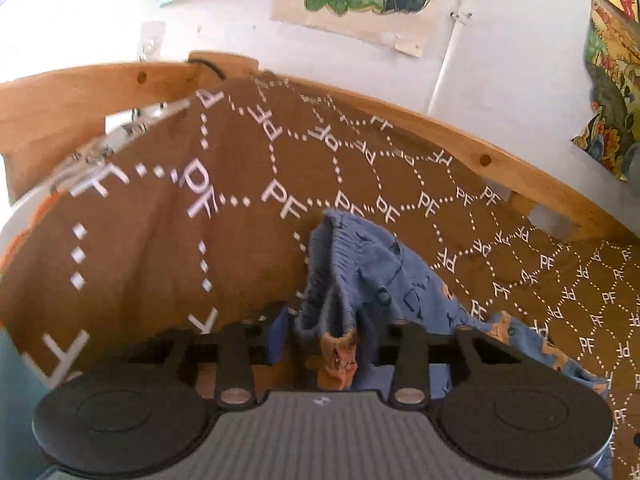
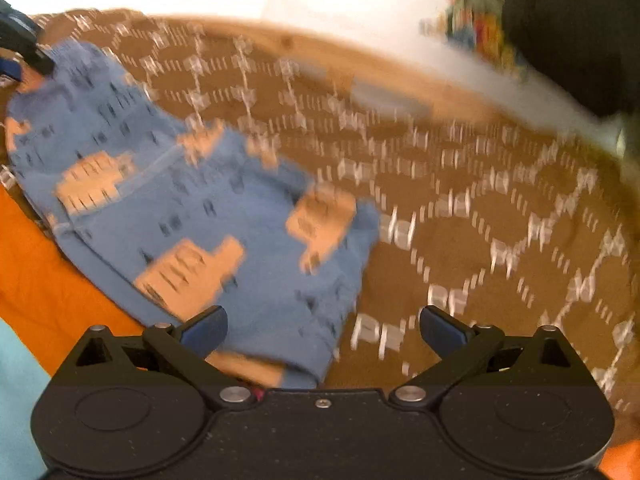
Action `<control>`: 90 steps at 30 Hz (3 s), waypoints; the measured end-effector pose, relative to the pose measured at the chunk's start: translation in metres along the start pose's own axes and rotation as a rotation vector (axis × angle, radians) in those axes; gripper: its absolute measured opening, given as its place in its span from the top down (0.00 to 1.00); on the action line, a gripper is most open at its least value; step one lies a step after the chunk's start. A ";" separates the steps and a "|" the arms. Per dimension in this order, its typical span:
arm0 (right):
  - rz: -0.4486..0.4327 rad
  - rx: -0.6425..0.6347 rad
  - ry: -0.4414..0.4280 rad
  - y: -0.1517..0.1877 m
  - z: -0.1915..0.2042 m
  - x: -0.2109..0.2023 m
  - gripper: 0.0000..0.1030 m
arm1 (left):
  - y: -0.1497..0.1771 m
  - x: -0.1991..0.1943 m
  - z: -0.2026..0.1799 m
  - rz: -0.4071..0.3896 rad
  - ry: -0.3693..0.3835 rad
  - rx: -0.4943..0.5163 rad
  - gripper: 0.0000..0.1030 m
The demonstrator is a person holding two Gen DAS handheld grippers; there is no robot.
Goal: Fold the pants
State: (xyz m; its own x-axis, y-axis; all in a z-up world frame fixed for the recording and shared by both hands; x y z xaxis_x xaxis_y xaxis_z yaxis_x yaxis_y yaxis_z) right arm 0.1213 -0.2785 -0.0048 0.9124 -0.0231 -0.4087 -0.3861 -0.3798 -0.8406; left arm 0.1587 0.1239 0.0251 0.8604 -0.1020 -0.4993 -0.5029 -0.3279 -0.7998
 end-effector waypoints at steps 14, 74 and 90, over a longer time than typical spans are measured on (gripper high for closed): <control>0.020 -0.057 -0.156 -0.013 0.038 0.017 0.01 | -0.002 -0.003 -0.005 0.041 -0.006 -0.003 0.82; 0.107 0.477 -0.347 -0.005 -0.087 0.054 0.59 | 0.146 0.036 -0.254 0.382 0.454 0.816 0.66; 0.164 0.458 -0.239 -0.019 -0.100 0.037 0.90 | 0.136 0.018 -0.266 0.396 0.559 0.718 0.89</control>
State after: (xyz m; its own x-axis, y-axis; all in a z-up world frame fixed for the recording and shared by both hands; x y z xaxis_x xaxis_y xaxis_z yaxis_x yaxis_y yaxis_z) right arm 0.1759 -0.3646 0.0320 0.7998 0.1827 -0.5717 -0.5889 0.0547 -0.8064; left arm 0.1280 -0.1721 -0.0041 0.4417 -0.5697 -0.6931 -0.5339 0.4539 -0.7134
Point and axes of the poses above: each gripper's, at about its wrist camera, not at the fingertips, and x roughly the way its jaws point, z to its left, y to its underside, the point moved 1 cm from there along x, roughly the way its jaws point, and after that the axes turned 9 degrees about y, right-handed, at the moved point
